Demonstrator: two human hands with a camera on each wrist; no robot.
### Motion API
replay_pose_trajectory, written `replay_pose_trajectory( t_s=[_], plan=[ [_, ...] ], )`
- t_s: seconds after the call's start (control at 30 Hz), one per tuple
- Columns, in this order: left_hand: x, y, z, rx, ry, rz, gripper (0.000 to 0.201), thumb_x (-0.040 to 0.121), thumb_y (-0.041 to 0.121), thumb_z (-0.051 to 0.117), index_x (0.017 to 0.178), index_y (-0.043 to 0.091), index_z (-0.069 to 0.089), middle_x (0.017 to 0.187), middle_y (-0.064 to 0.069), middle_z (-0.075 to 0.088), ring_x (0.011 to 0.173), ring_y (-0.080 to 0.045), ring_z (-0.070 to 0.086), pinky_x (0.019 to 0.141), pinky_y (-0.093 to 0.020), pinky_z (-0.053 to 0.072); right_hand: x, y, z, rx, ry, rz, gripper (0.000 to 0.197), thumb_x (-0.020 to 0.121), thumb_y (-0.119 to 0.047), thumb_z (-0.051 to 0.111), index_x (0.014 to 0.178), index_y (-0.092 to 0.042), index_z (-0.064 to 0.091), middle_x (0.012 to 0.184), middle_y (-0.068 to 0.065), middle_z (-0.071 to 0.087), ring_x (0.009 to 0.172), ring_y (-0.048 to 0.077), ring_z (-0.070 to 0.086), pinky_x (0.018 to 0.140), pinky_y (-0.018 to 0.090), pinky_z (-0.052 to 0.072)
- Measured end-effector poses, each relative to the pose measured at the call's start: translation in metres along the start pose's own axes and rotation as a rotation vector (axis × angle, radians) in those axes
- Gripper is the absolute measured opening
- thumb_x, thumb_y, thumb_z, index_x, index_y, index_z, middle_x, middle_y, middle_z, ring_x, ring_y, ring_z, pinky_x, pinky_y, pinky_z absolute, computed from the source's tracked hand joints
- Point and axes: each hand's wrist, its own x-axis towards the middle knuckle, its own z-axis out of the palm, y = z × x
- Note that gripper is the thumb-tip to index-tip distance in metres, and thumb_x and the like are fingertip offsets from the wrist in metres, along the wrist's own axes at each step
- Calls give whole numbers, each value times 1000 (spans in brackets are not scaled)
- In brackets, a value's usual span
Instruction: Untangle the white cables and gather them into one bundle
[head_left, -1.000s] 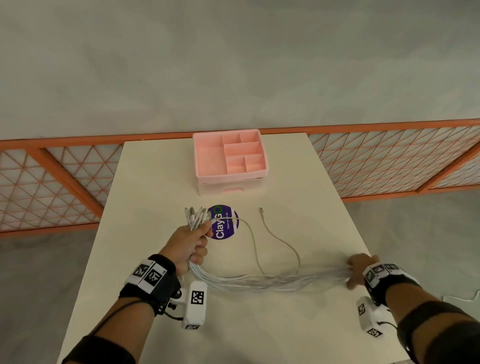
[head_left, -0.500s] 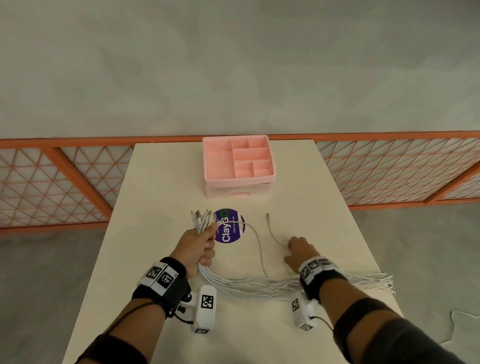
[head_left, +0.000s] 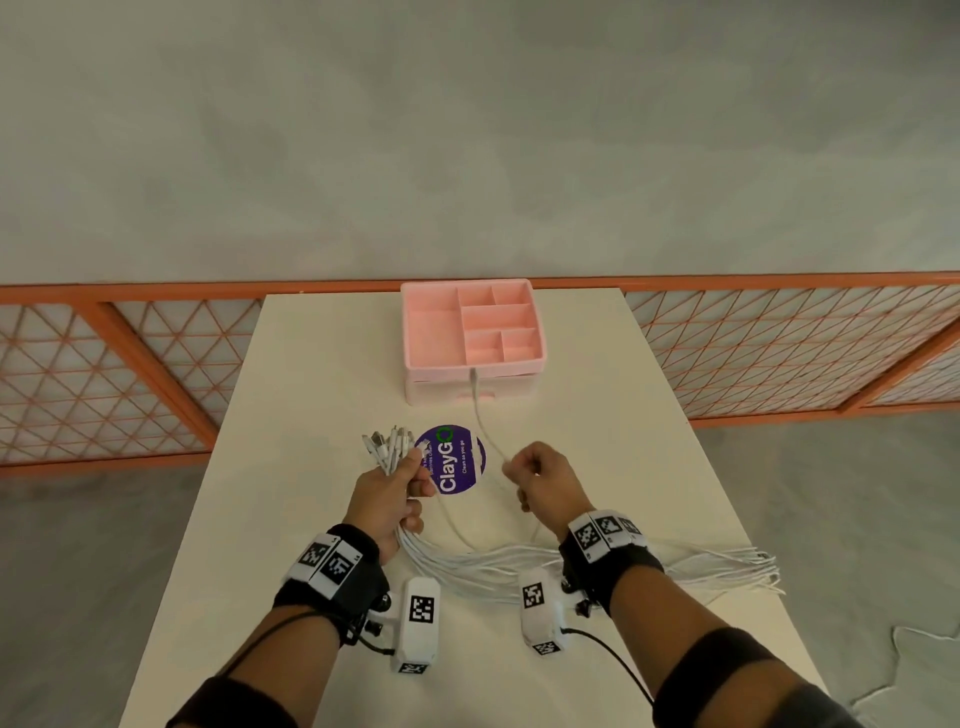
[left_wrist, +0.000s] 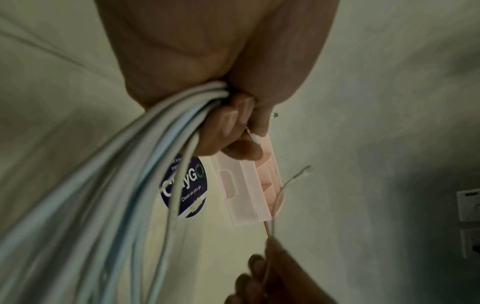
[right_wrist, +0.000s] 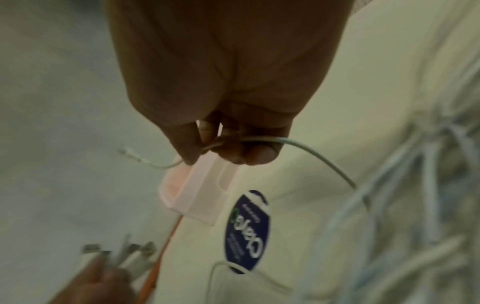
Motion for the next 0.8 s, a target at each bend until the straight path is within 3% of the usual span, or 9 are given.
replay_pose_trajectory(
  t_s=[0.13, 0.27, 0.43, 0.57, 0.73, 0.8],
  plan=[
    [-9, 6, 9, 1, -47, 82, 35, 96, 39, 61, 91, 5, 68, 91, -11, 77, 45, -12, 28, 42, -22, 30, -4, -42, 10, 216, -39, -68, 16, 94, -13, 63, 82, -10, 53, 61, 0, 53, 52, 16, 49, 51, 30, 45],
    [-19, 16, 22, 18, -151, 201, 39, 98, 42, 57, 100, 6, 73, 107, -3, 77, 52, -13, 24, 48, -26, 28, -8, -72, 18, 267, -6, -101, 14, 92, -12, 65, 80, -10, 59, 64, -6, 60, 54, 4, 56, 51, 18, 46],
    [-22, 19, 31, 44, -225, 192, 31, 98, 34, 60, 105, 5, 70, 93, -9, 77, 43, -10, 28, 46, -22, 27, -3, -88, 21, 313, 103, -89, 15, 92, -15, 65, 81, -7, 61, 55, -2, 56, 49, 12, 51, 53, 25, 43],
    [-19, 13, 21, 109, -267, 190, 25, 96, 25, 64, 107, 4, 68, 87, -13, 73, 43, -10, 28, 44, -22, 29, 6, -92, 0, 436, 232, -51, 10, 94, -9, 59, 86, -6, 55, 62, 7, 59, 53, 17, 56, 49, 22, 43],
    [-11, 8, 11, 133, -181, 226, 7, 91, 17, 71, 94, 10, 70, 78, -14, 66, 44, -12, 29, 45, -23, 30, 18, -79, -36, 483, 422, 95, 10, 92, -10, 61, 82, -8, 57, 62, 7, 60, 50, 18, 57, 47, 26, 40],
    [-9, 9, 13, 128, -163, 237, 4, 91, 15, 71, 93, 12, 70, 75, -12, 67, 44, -12, 30, 46, -23, 29, 15, -72, -42, 340, 428, 110, 14, 88, -14, 66, 82, -4, 60, 60, 8, 62, 49, 19, 57, 48, 25, 40]
  ],
)
